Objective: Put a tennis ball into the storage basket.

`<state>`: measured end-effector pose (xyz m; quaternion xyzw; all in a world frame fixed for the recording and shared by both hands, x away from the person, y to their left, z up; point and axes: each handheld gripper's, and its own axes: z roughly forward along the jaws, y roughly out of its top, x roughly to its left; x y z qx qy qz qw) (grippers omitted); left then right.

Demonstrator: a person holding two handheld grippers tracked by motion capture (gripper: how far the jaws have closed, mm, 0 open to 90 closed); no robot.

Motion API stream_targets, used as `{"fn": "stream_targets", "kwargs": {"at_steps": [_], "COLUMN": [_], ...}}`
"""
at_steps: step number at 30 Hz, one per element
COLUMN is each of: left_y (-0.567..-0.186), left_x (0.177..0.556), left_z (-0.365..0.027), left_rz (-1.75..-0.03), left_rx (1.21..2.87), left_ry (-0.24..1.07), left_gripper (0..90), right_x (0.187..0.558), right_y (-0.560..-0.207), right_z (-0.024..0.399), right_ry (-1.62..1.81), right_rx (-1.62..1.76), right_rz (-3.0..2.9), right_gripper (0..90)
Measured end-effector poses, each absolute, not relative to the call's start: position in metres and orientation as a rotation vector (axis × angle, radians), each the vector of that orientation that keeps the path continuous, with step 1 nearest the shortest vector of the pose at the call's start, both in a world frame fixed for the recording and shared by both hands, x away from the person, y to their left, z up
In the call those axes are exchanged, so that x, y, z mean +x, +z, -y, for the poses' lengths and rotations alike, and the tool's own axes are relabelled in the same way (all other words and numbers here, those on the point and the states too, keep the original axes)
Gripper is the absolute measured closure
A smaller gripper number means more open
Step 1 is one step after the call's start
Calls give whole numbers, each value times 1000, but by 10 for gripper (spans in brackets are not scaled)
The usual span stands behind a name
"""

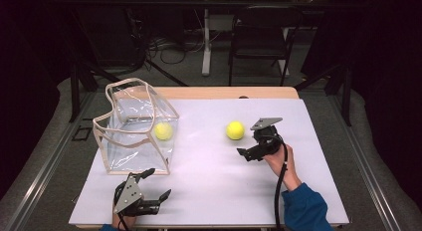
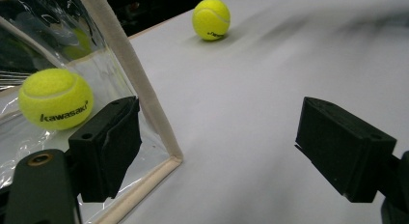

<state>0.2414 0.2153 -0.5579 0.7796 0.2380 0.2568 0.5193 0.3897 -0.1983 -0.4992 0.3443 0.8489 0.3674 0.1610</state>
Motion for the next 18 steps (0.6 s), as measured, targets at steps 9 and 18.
{"fn": "stream_targets", "kwargs": {"at_steps": [9, 18], "left_y": [-558, -558], "left_x": [241, 241], "left_z": [-216, -216], "left_rz": [-567, -567], "left_rx": [1866, 1864], "left_ry": [622, 621], "left_gripper": [160, 160], "right_x": [400, 407], "right_y": [-494, -491], "right_z": [193, 186], "right_ry": [1041, 1033], "right_rx": [982, 967], "right_rz": [-2433, -2449], "right_gripper": [0, 0]}}
